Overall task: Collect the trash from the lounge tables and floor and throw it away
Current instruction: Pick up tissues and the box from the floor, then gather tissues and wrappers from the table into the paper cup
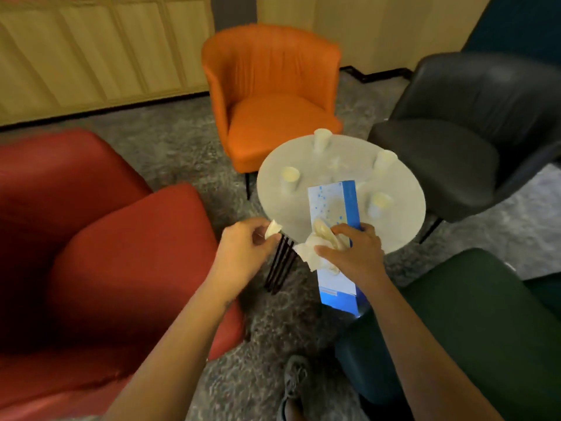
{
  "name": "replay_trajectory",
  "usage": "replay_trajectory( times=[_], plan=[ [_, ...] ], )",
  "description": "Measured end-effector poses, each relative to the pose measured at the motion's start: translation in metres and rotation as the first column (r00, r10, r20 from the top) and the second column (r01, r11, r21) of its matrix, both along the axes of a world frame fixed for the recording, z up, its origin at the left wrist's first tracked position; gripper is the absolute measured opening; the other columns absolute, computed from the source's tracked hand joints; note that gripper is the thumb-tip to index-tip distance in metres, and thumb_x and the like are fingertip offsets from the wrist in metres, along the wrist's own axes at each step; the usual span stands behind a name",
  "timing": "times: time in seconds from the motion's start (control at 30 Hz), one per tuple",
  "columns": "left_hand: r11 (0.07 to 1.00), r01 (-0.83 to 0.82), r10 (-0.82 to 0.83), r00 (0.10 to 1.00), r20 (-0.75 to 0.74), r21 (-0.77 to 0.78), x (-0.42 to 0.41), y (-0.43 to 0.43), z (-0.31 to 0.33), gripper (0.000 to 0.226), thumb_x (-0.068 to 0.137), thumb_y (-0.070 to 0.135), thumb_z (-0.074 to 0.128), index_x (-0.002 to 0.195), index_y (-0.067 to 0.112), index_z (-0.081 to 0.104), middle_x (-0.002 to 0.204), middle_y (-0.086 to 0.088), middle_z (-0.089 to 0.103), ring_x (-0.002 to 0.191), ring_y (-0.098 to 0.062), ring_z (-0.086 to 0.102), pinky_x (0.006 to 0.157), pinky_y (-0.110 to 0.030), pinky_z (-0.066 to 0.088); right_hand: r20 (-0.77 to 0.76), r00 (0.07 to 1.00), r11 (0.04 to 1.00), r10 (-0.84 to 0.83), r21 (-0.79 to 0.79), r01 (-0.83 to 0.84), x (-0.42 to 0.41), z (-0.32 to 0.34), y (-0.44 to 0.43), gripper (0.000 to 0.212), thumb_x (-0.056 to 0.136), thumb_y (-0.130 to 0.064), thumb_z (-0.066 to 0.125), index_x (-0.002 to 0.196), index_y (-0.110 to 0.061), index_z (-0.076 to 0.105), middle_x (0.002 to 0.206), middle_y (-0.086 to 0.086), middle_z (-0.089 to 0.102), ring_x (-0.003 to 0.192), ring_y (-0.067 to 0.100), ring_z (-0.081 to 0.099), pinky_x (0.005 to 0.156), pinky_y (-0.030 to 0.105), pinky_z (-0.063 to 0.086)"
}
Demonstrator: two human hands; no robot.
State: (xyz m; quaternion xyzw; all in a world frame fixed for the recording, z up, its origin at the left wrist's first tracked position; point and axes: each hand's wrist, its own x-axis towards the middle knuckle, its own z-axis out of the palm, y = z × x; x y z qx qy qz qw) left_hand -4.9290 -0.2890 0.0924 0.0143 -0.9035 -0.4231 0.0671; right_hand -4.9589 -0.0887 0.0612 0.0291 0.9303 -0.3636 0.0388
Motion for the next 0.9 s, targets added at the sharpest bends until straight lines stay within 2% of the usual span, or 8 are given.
replay_trajectory(
  times=[0.17, 0.23, 0.3, 0.37, 0.47, 0.6, 0.67, 0.9],
  plan=[
    [0.998, 0.056, -0.054, 0.995, 0.090, -0.017, -0.112, 0.034, -0.038, 0.010, 0.082, 0.016, 0.066, 0.090, 0.010, 0.068, 0.080, 0.003, 0.064, 0.069, -0.008, 0.055, 0.059, -0.002, 0.035, 0.154, 0.983, 0.986, -0.102, -0.113, 0.120, -0.102, -0.042, 0.029, 0.028, 0.070, -0.041, 0.074, 0.091, -0.032, 0.058, 0.121, 0.013, 0.046, 0.106, 0.032, 0.051, 0.091, 0.047, 0.045],
    [0.996, 0.084, -0.081, 0.989, 0.123, -0.024, -0.145, 0.045, -0.054, 0.008, 0.083, 0.016, 0.066, 0.089, 0.011, 0.067, 0.079, 0.005, 0.063, 0.069, -0.008, 0.056, 0.061, -0.002, 0.037, 0.216, 0.968, 0.961, -0.130, -0.215, 0.177, -0.133, -0.060, 0.035, 0.030, 0.071, -0.037, 0.075, 0.095, -0.025, 0.062, 0.109, 0.009, 0.055, 0.096, 0.025, 0.055, 0.078, 0.035, 0.049],
    [0.993, 0.119, -0.114, 0.980, 0.165, -0.016, -0.173, 0.052, -0.069, 0.007, 0.083, 0.017, 0.066, 0.088, 0.012, 0.067, 0.083, 0.002, 0.066, 0.071, -0.012, 0.060, 0.067, -0.013, 0.044, 0.273, 0.949, 0.914, -0.155, -0.324, 0.242, -0.159, -0.077, 0.039, 0.025, 0.073, -0.031, 0.075, 0.092, -0.021, 0.064, 0.093, -0.001, 0.060, 0.083, 0.014, 0.055, 0.059, 0.013, 0.043],
    [0.988, 0.155, -0.150, 0.968, 0.202, -0.011, -0.196, 0.055, -0.083, 0.006, 0.083, 0.016, 0.066, 0.087, 0.013, 0.066, 0.084, 0.000, 0.067, 0.070, -0.012, 0.059, 0.065, -0.013, 0.044, 0.317, 0.935, 0.876, -0.162, -0.389, 0.284, -0.179, -0.092, 0.041, 0.017, 0.073, -0.027, 0.075, 0.084, -0.020, 0.065, 0.083, -0.005, 0.060, 0.076, 0.009, 0.054, 0.049, 0.006, 0.039],
    [0.977, 0.214, -0.202, 0.947, 0.248, -0.021, -0.228, 0.058, -0.102, 0.007, 0.083, 0.017, 0.066, 0.089, 0.012, 0.067, 0.084, 0.002, 0.067, 0.068, -0.008, 0.058, 0.061, -0.002, 0.039, 0.413, 0.896, 0.852, -0.165, -0.397, 0.340, -0.201, -0.110, 0.040, 0.017, 0.073, -0.026, 0.075, 0.086, -0.019, 0.067, 0.087, -0.001, 0.064, 0.079, 0.010, 0.058, 0.060, 0.018, 0.044],
    [0.962, 0.272, -0.259, 0.917, 0.303, 0.000, -0.271, 0.064, -0.117, 0.006, 0.084, 0.018, 0.065, 0.088, 0.014, 0.066, 0.081, 0.005, 0.064, 0.066, 0.003, 0.055, 0.061, 0.002, 0.036, 0.450, 0.872, 0.845, -0.192, -0.376, 0.380, -0.218, -0.126, 0.042, 0.022, 0.072, -0.031, 0.075, 0.090, -0.023, 0.066, 0.099, -0.001, 0.064, 0.085, 0.013, 0.061, 0.061, 0.023, 0.047],
    [0.957, 0.290, -0.281, 0.907, 0.313, 0.017, -0.289, 0.068, -0.124, 0.003, 0.083, 0.017, 0.066, 0.085, 0.016, 0.063, 0.077, 0.008, 0.060, 0.064, 0.006, 0.052, 0.060, 0.003, 0.035, 0.450, 0.866, 0.863, -0.218, -0.327, 0.386, -0.226, -0.134, 0.046, 0.029, 0.070, -0.035, 0.075, 0.096, -0.024, 0.066, 0.112, -0.001, 0.059, 0.096, 0.016, 0.059, 0.071, 0.029, 0.050],
    [0.939, 0.343, -0.335, 0.876, 0.348, 0.041, -0.325, 0.081, -0.137, 0.011, 0.082, 0.016, 0.068, 0.090, 0.009, 0.066, 0.083, -0.001, 0.065, 0.069, -0.008, 0.057, 0.063, -0.006, 0.040, 0.406, 0.866, 0.914, -0.292, -0.147, 0.377, -0.239, -0.135, 0.054, 0.033, 0.071, -0.034, 0.075, 0.099, -0.021, 0.065, 0.128, 0.003, 0.049, 0.124, 0.023, 0.042, 0.099, 0.048, 0.038]
  ],
)
